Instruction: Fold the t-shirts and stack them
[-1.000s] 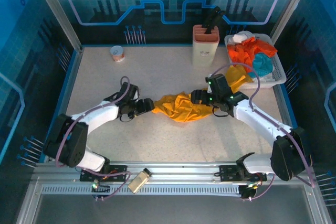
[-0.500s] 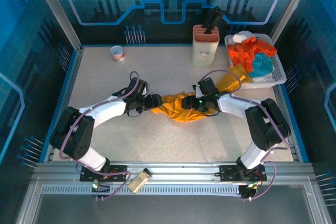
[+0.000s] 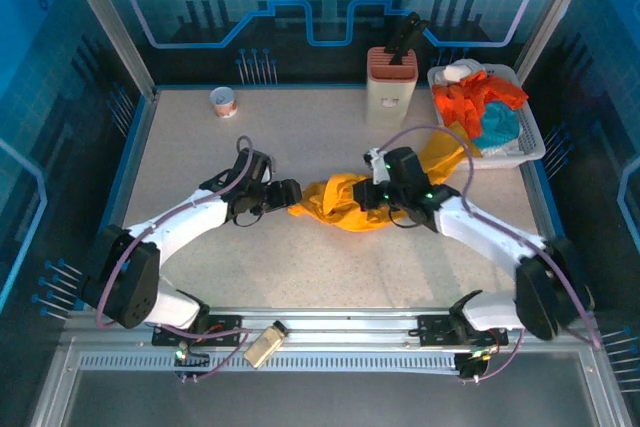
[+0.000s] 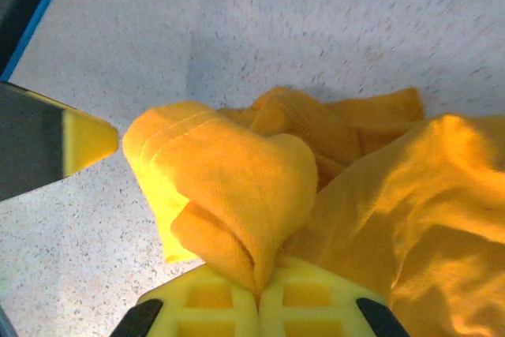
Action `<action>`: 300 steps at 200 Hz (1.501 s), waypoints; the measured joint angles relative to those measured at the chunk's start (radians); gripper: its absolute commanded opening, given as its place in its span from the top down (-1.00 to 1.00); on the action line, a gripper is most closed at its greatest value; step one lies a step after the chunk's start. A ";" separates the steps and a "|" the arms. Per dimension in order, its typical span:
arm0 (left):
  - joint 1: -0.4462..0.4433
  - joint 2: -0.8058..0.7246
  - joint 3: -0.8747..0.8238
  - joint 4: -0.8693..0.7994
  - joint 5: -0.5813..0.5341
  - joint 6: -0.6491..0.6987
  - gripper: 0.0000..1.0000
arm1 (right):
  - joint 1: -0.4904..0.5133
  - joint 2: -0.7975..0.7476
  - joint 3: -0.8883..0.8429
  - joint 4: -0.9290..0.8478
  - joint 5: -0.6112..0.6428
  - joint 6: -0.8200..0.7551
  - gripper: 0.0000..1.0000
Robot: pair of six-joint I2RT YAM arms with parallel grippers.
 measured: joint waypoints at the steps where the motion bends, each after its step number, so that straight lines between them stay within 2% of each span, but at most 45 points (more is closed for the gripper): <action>1: 0.000 0.000 0.000 0.000 0.000 0.000 -0.51 | -0.001 -0.012 -0.006 0.000 0.005 -0.004 1.00; 39: 0.006 0.026 0.007 -0.005 0.016 0.003 -0.55 | 0.002 -0.258 -0.101 -0.054 0.063 -0.086 1.00; 90: -0.002 0.188 0.041 0.040 0.101 -0.014 -0.57 | 0.002 -0.491 -0.233 -0.116 0.152 -0.116 1.00; 105: -0.012 0.237 0.066 0.042 0.112 -0.024 -0.49 | 0.003 -0.513 -0.241 -0.121 0.163 -0.116 1.00; 111: -0.015 0.254 0.078 0.044 0.116 -0.027 -0.35 | 0.003 -0.515 -0.241 -0.120 0.168 -0.116 1.00; 133: -0.023 0.304 0.118 0.064 0.137 -0.042 0.15 | 0.003 -0.505 -0.241 -0.121 0.170 -0.116 1.00; 151: -0.026 0.341 0.156 0.079 0.153 -0.050 0.65 | 0.003 -0.486 -0.241 -0.121 0.170 -0.116 1.00; 166: -0.028 0.365 0.180 0.089 0.163 -0.056 0.85 | 0.003 -0.476 -0.239 -0.120 0.170 -0.115 1.00; 196: -0.028 0.381 0.228 0.058 0.148 -0.039 0.97 | 0.017 -0.444 -0.208 -0.102 0.162 -0.097 1.00; 219: -0.002 0.381 0.311 -0.031 0.128 0.015 0.96 | 0.107 -0.385 -0.144 -0.073 0.175 -0.093 1.00; 272: 0.200 0.362 0.592 -0.220 0.051 0.162 0.94 | 0.358 -0.176 -0.048 0.049 0.257 -0.051 1.00; 300: 0.259 0.364 0.679 -0.255 0.007 0.211 0.92 | 0.471 -0.016 0.018 0.089 0.311 -0.024 1.00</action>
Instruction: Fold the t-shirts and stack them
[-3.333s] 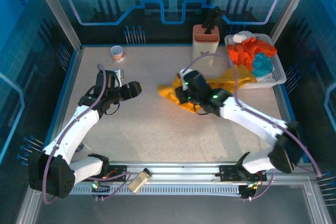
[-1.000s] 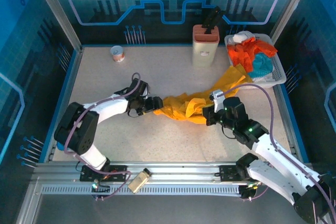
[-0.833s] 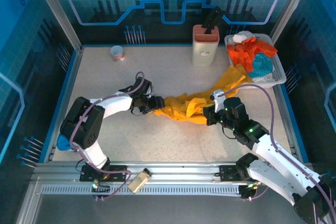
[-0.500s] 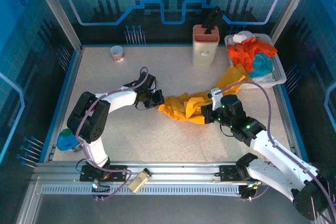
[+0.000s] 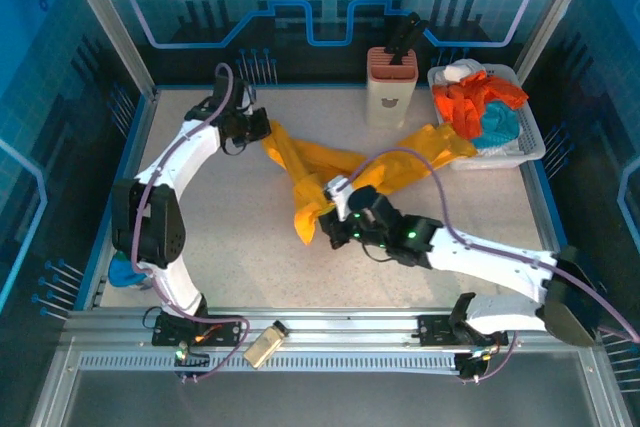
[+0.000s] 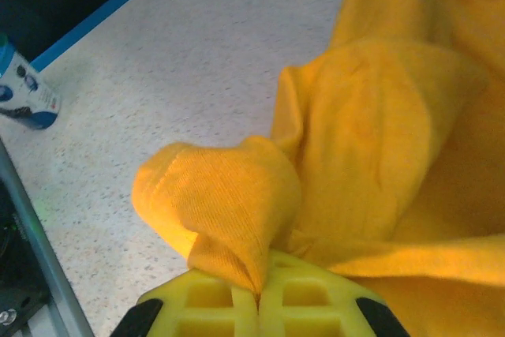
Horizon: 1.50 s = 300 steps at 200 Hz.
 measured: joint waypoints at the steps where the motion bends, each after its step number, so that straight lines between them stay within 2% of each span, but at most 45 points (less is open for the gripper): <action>1: 0.002 0.000 0.002 0.000 -0.004 0.003 0.92 | 0.005 0.010 0.005 0.003 0.001 0.000 1.00; 7: 0.009 0.005 0.012 -0.002 -0.010 0.008 0.91 | 0.027 0.049 0.032 0.003 0.010 0.009 0.99; 32: 0.036 0.069 0.071 -0.015 -0.032 0.035 0.75 | 0.116 0.220 0.171 -0.001 0.047 0.052 0.72; 40: 0.043 0.098 0.088 -0.019 -0.035 0.043 0.50 | 0.143 0.269 0.214 -0.006 0.051 0.064 0.45; 46: 0.049 0.119 0.100 -0.023 -0.039 0.045 0.11 | 0.161 0.298 0.240 -0.013 0.056 0.076 0.10; 50: 0.052 0.134 0.107 -0.026 -0.042 0.058 -0.01 | 0.175 0.319 0.259 -0.019 0.061 0.089 -0.08; 66: 0.064 0.182 0.135 -0.053 -0.049 0.058 -0.19 | 0.215 0.361 0.303 -0.053 0.084 0.096 -0.70; 78: 0.068 0.192 0.134 -0.069 -0.050 0.063 -0.28 | 0.227 0.362 0.307 -0.085 0.109 0.097 -0.99; 95: 0.070 0.177 0.101 -0.073 -0.049 0.062 -0.32 | 0.216 0.348 0.306 -0.122 0.152 0.092 -0.99; 116: 0.070 0.097 -0.025 -0.067 -0.044 0.055 -0.33 | 0.155 0.285 0.274 -0.160 0.185 0.092 -0.99; 153: 0.065 -0.116 -0.306 -0.030 -0.023 0.011 -0.32 | -0.092 0.138 0.198 -0.210 0.201 0.107 -1.00; 189: 0.034 -0.270 -0.525 -0.021 -0.010 -0.050 -0.26 | -0.322 0.127 0.195 -0.290 0.159 0.145 -0.80; 251: -0.019 -0.454 -0.721 -0.034 0.014 -0.137 -0.30 | -0.658 0.251 0.211 -0.338 -0.053 0.167 -0.73; 300: -0.019 -0.572 -0.745 -0.052 0.014 -0.164 -0.33 | -0.702 0.480 0.324 -0.342 -0.119 0.172 -0.67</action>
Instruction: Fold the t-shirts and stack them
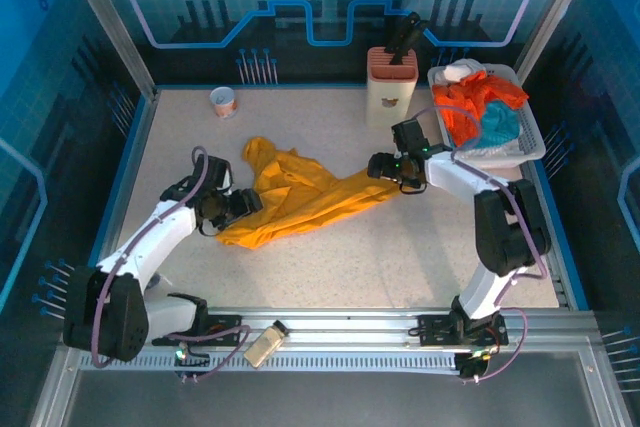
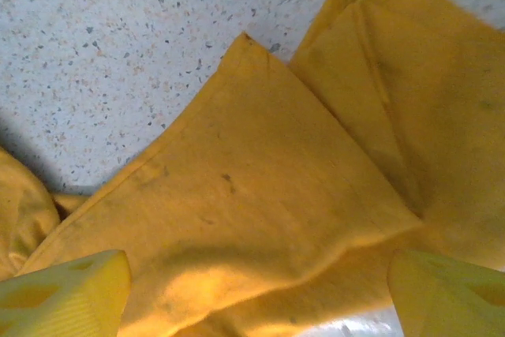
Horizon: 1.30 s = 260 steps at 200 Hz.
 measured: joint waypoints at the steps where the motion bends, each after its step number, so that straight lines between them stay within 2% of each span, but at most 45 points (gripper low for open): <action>1: 0.000 -0.001 0.000 -0.001 0.000 0.000 -0.33 | 0.000 0.005 0.003 0.000 -0.001 0.002 -0.67; 22: 0.000 -0.038 -0.004 -0.012 -0.002 -0.002 -0.34 | -0.003 0.071 0.037 0.006 -0.025 0.014 -0.61; 63: 0.000 -0.090 -0.030 -0.033 -0.018 -0.016 -0.35 | -0.003 0.151 0.072 0.021 -0.051 0.042 -0.38; 87: 0.000 -0.090 -0.034 -0.044 -0.023 -0.018 -0.35 | -0.003 0.159 0.073 0.034 -0.055 0.044 0.00; 106: 0.002 -0.090 -0.035 -0.045 -0.023 -0.018 -0.32 | -0.003 0.163 0.075 0.040 -0.066 0.042 0.49; 119: 0.002 -0.090 -0.035 -0.044 -0.024 -0.017 -0.30 | -0.003 0.163 0.075 0.041 -0.077 0.042 0.76; 139: 0.002 -0.084 -0.035 -0.044 -0.030 -0.014 -0.27 | -0.003 0.153 0.067 0.047 -0.081 0.045 1.00; 200: 0.002 0.008 -0.014 -0.040 -0.046 0.017 -0.23 | -0.003 -0.100 -0.053 0.032 -0.055 0.040 1.00; 205: 0.002 0.018 -0.011 -0.039 -0.045 0.020 -0.22 | -0.003 -0.122 -0.065 0.033 -0.050 0.040 0.75; 214: 0.002 0.033 -0.010 -0.032 -0.045 0.025 -0.22 | -0.004 -0.170 -0.094 0.035 -0.038 0.037 0.06; 218: 0.002 0.039 -0.008 -0.031 -0.045 0.027 -0.22 | -0.005 -0.185 -0.105 0.035 -0.034 0.034 -0.16; 223: 0.002 0.045 -0.008 -0.027 -0.045 0.028 -0.22 | -0.006 -0.203 -0.117 0.035 -0.029 0.026 -0.31; 230: 0.002 0.054 -0.006 -0.022 -0.045 0.028 -0.22 | -0.011 -0.214 -0.126 0.031 -0.024 0.017 -0.40; 240: 0.002 0.064 -0.005 -0.017 -0.044 0.028 -0.22 | -0.019 -0.209 -0.127 0.029 -0.021 0.007 -0.40; 253: 0.002 0.076 -0.005 -0.011 -0.040 0.028 -0.22 | -0.033 -0.186 -0.126 0.029 -0.018 -0.016 -0.10; 260: 0.002 0.080 -0.005 -0.009 -0.037 0.028 -0.22 | -0.043 -0.162 -0.122 0.027 -0.016 -0.026 0.00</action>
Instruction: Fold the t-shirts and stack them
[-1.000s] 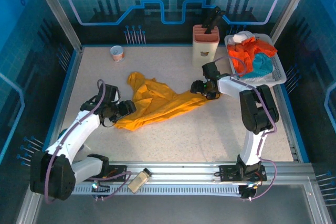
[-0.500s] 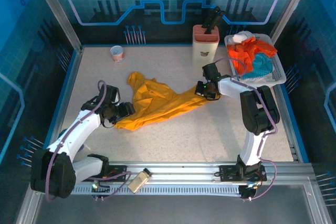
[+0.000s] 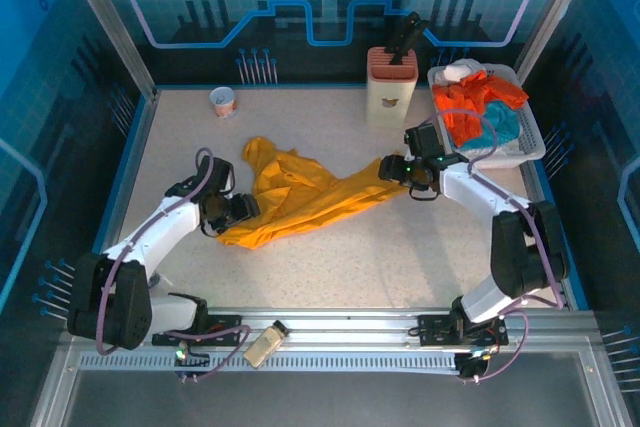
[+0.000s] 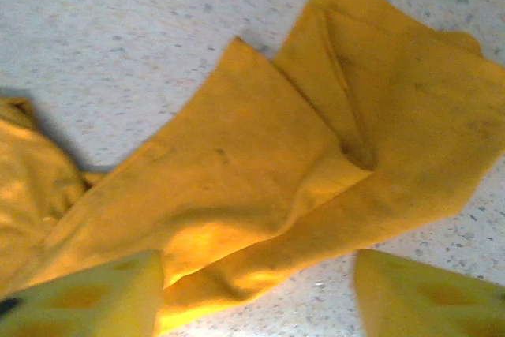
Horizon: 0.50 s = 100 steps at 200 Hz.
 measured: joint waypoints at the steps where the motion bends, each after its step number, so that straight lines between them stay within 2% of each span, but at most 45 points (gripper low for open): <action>1: 0.000 0.000 0.000 0.000 0.000 0.000 -0.22 | -0.001 0.003 0.000 0.000 0.000 -0.002 0.00; 58: 0.000 -0.020 0.000 -0.006 0.000 0.003 -0.23 | -0.060 0.196 0.067 -0.004 -0.007 -0.015 0.00; 100: 0.000 -0.060 0.000 -0.017 -0.001 0.003 -0.23 | -0.060 0.248 0.142 -0.002 -0.024 -0.021 0.02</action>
